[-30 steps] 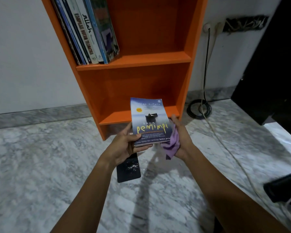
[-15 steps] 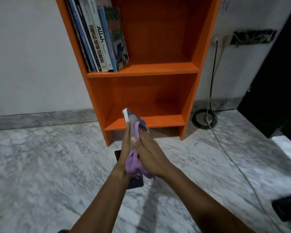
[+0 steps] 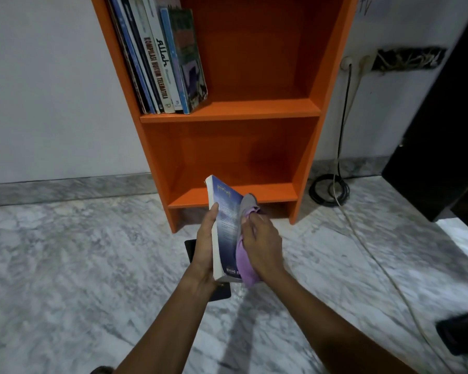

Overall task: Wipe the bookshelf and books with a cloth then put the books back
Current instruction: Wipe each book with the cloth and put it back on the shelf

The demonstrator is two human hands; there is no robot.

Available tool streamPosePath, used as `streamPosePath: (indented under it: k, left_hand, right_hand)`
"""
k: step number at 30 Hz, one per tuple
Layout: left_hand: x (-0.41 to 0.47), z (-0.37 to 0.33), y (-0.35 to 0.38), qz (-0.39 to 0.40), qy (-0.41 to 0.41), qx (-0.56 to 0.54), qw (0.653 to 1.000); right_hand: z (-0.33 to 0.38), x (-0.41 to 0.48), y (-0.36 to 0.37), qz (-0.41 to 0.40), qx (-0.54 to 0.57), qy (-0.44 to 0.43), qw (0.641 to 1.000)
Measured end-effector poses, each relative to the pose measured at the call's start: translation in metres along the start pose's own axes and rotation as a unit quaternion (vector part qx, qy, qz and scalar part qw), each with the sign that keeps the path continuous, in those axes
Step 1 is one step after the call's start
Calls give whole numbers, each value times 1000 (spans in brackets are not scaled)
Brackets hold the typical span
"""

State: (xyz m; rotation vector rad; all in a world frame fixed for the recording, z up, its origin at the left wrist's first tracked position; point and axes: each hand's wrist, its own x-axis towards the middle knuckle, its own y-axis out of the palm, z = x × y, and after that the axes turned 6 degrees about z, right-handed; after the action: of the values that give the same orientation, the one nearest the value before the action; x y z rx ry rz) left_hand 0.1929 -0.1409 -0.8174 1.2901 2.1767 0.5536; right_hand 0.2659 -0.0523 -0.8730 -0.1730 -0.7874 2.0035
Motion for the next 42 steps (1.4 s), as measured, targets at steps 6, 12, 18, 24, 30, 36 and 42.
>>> streamPosePath:
  k: [6, 12, 18, 24, 30, 36, 42]
  left_hand:
    - [11, -18, -20, -51, 7, -57, 997]
    - [11, -25, -26, -74, 87, -97, 989]
    - [11, -30, -25, -15, 128, -114, 985]
    - [18, -44, -33, -17, 121, -65, 990]
    - [18, -41, -18, -73, 87, 39, 993]
    - [25, -27, -3, -248, 197, 256, 913]
    - [33, -37, 7, -54, 68, 25, 996]
  right_hand:
    - [17, -41, 24, 24, 77, -130, 988]
    - [10, -30, 10, 47, 128, -141, 981]
    - [13, -11, -4, 43, 353, 88, 930]
    - [26, 5, -37, 113, 413, 101, 898]
    - [35, 20, -66, 34, 409, 49, 911]
    - [37, 29, -80, -63, 125, -83, 987]
    - [52, 5, -52, -35, -76, -254, 964]
